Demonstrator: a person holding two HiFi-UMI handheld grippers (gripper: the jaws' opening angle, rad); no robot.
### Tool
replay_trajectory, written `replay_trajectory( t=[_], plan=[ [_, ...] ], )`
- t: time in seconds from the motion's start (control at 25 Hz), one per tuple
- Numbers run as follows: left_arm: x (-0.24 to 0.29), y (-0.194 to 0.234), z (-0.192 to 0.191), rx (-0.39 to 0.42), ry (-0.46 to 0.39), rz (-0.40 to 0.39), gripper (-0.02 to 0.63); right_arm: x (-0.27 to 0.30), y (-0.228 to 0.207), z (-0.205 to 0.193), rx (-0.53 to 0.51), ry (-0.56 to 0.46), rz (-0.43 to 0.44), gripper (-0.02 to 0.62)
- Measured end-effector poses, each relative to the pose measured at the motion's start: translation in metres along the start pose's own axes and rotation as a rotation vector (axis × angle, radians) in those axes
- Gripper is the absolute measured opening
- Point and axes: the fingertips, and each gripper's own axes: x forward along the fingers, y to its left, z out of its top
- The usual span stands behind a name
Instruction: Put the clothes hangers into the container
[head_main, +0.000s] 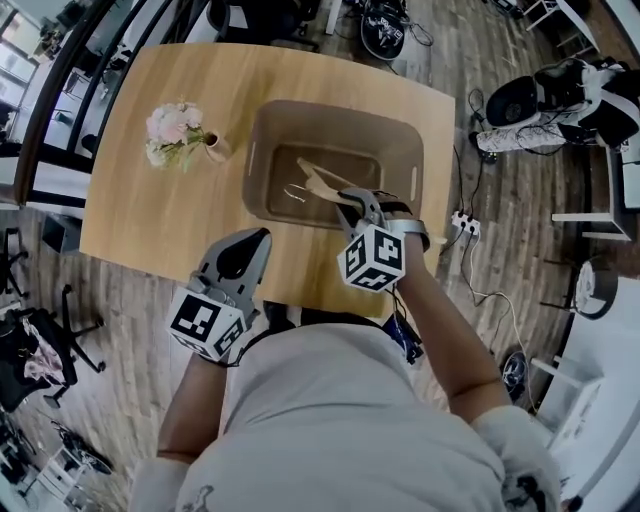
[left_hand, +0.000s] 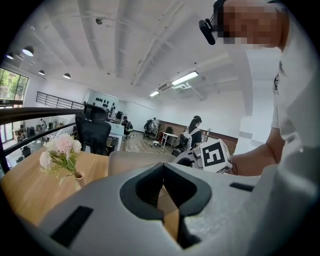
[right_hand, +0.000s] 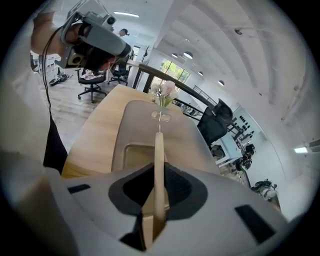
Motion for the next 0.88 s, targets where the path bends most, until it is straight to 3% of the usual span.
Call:
replay_trajectory(
  t=[0.56,0.88],
  plan=[
    [0.010,0.010,-0.021,-0.038,0.036,0.020,0.006,0.040,0.015,0.007,-0.094,0.015,0.062,0.074],
    [0.007,0.011,-0.029,-0.051,0.045,0.031,0.006,0.052,0.029,0.006,-0.104,0.055,0.167,0.100]
  ],
)
